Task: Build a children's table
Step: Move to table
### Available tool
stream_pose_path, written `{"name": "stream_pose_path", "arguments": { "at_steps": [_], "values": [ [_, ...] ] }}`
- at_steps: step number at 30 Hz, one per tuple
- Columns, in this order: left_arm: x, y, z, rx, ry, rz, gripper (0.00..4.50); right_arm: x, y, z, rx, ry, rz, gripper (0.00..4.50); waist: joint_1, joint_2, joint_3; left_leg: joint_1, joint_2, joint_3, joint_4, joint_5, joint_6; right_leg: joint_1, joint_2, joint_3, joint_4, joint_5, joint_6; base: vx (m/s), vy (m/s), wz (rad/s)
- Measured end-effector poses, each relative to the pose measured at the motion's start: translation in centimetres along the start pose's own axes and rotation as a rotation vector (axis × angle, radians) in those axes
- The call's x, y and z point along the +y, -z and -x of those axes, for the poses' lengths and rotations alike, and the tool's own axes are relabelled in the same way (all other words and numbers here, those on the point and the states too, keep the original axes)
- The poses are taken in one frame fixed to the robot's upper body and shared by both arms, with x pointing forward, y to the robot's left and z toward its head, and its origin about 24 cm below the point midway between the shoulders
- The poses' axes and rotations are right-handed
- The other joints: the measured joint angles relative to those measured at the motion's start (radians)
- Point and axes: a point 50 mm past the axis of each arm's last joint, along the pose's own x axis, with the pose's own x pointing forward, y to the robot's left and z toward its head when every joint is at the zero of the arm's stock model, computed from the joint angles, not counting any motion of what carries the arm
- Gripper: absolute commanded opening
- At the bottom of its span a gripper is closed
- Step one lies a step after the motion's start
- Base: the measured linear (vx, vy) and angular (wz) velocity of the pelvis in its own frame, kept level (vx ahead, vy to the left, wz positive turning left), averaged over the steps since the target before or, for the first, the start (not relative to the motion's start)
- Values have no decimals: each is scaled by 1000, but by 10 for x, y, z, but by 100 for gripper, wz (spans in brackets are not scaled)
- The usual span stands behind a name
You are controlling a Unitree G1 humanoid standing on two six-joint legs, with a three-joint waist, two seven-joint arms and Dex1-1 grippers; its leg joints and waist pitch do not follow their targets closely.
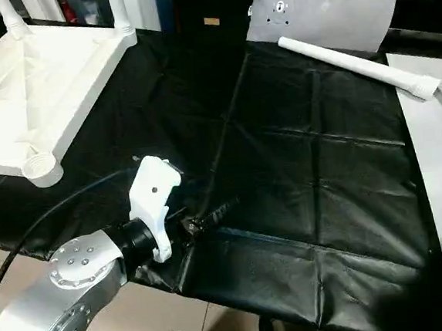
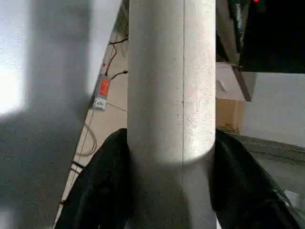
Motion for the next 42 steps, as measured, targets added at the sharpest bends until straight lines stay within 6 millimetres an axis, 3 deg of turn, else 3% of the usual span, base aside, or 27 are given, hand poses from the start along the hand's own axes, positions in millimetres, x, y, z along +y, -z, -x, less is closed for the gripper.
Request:
{"name": "stream_pose_path", "arguments": {
  "at_steps": [8,21,33,42],
  "values": [
    [-2,0,1,10,26,8,361,2,-3,0,-14,-33,89,189,0,0,1,0,0,0,0,0,0,0,0,0,0,-1,2,0,0,0],
    [2,-1,0,-2,-31,-10,361,12,-36,6,-124,-149,147,189,-1,-3,2,1,3,2,0,0,0,0,0,-1,0,1,-2,0,0,0],
    [36,3,-2,29,-300,-24,361,43,-75,26,-236,-642,251,189,0,-2,2,0,6,4,0,0,0,-1,2,-1,0,3,-6,0,0,0],
    [50,14,-2,90,-443,-25,361,65,-122,41,-466,-685,-67,189,5,-2,3,1,8,5,0,2,2,-1,2,-2,0,4,-7,0,0,0]
  ]
}}
